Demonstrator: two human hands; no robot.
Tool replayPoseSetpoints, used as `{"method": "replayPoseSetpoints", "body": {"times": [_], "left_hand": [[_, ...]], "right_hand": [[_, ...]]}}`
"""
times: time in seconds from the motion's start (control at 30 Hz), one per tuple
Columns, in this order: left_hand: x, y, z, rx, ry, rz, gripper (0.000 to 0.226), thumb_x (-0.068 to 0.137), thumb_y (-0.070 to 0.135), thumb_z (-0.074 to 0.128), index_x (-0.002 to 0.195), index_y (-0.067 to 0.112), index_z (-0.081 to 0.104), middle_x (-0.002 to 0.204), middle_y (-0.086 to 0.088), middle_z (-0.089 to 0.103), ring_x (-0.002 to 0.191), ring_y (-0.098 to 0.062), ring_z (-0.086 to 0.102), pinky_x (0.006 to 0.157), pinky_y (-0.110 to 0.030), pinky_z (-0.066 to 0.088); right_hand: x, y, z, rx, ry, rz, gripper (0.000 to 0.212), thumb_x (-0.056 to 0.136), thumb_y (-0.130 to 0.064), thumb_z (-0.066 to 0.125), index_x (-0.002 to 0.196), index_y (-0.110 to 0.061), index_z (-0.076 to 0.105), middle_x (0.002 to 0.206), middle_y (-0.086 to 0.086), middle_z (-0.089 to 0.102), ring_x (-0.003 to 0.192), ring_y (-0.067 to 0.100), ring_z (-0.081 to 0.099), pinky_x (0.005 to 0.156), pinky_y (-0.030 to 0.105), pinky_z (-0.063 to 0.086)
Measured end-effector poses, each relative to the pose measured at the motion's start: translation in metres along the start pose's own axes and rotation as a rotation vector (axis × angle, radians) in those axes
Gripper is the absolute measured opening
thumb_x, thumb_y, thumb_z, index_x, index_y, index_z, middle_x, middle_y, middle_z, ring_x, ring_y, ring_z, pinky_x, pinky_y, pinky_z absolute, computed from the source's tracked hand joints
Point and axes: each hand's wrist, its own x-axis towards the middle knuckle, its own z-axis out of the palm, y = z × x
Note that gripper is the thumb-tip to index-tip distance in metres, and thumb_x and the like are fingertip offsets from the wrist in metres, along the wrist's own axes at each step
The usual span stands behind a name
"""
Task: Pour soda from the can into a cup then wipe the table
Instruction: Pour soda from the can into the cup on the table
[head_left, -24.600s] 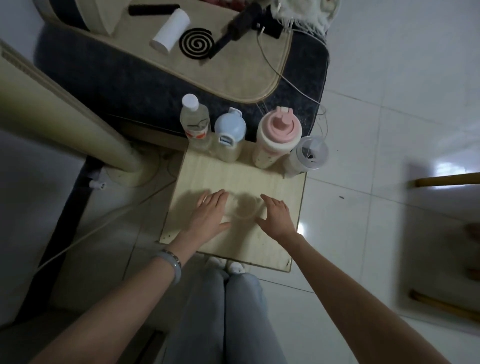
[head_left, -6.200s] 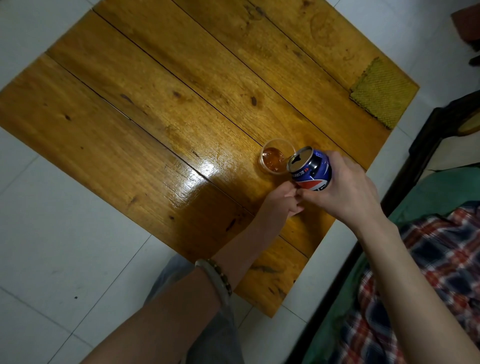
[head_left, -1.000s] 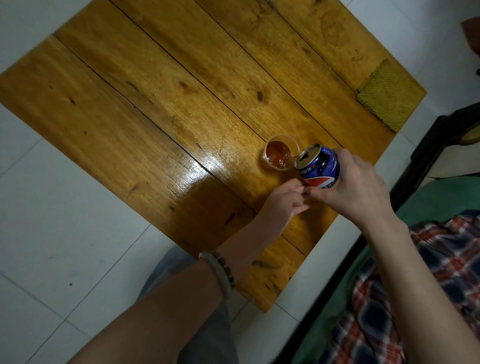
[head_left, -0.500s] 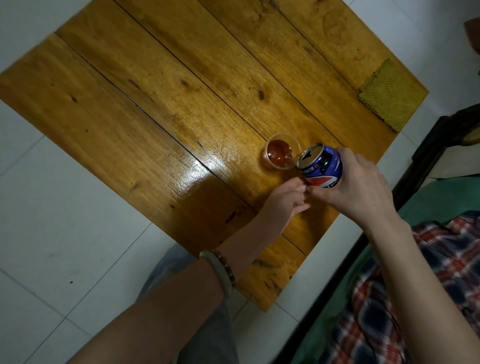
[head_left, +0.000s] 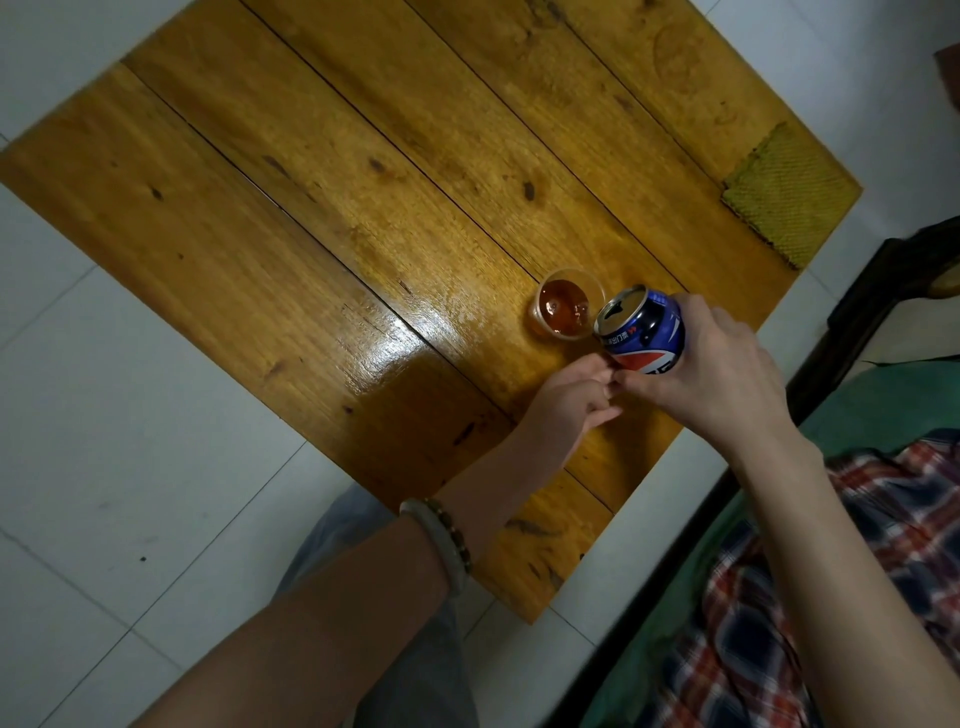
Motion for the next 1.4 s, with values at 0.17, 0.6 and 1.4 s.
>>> {"method": "replayPoseSetpoints", "body": {"times": [0.17, 0.6, 1.4], "left_hand": [[0.000, 0.000, -0.003, -0.029, -0.016, 0.019, 0.062, 0.084, -0.027, 0.026, 0.139, -0.003, 0.038, 0.143, -0.021, 0.042, 0.134, -0.031, 0.040, 0.113, -0.045, 0.031], [-0.003, 0.004, -0.005, 0.007, -0.087, 0.066, 0.060, 0.086, -0.025, 0.024, 0.141, -0.003, 0.035, 0.145, -0.021, 0.041, 0.136, -0.030, 0.038, 0.114, -0.046, 0.028], [-0.040, 0.084, -0.084, 0.713, -0.108, 0.762, 0.062, 0.085, 0.006, 0.038, 0.144, 0.026, 0.034, 0.138, 0.023, 0.043, 0.127, 0.009, 0.041, 0.103, -0.011, 0.034]], "right_hand": [[0.001, -0.003, -0.002, -0.029, 0.003, -0.007, 0.077, 0.064, -0.054, 0.073, 0.123, -0.016, 0.042, 0.111, 0.012, 0.056, 0.103, 0.033, 0.053, 0.084, 0.053, 0.047], [0.005, -0.007, -0.007, -0.012, -0.020, -0.019, 0.076, 0.063, -0.054, 0.074, 0.122, -0.017, 0.043, 0.108, 0.011, 0.055, 0.100, 0.031, 0.052, 0.081, 0.049, 0.048], [0.024, -0.106, -0.002, 0.947, 0.323, -0.084, 0.077, 0.058, -0.049, 0.081, 0.124, -0.033, 0.044, 0.110, -0.026, 0.054, 0.103, -0.017, 0.051, 0.081, 0.001, 0.042]]}}
